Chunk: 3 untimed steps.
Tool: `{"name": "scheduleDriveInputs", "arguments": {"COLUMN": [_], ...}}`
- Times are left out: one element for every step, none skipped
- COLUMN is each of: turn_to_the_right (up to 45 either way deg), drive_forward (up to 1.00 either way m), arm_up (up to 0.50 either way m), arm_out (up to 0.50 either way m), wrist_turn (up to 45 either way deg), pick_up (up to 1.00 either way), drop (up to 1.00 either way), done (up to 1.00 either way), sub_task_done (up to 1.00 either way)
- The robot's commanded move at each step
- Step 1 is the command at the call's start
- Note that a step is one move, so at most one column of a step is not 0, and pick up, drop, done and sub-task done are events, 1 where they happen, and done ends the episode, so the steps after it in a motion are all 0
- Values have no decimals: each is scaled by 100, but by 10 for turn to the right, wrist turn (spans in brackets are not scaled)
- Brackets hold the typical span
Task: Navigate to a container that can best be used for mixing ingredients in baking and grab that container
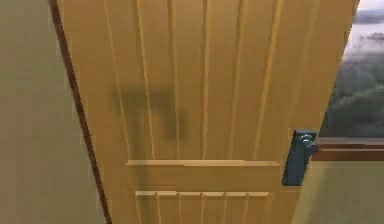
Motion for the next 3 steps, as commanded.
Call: {"name": "scheduleDriveInputs", "arguments": {"turn_to_the_right": [-120, 0, -450], "drive_forward": [0, 35, 0], "arm_up": [0, 0, 0], "arm_out": [0, 0, 0], "wrist_turn": [0, 0, 0], "pick_up": [0, 0, 0], "drop": [0, 0, 0], "done": [0, 0, 0], "sub_task_done": [0, 0, 0]}}
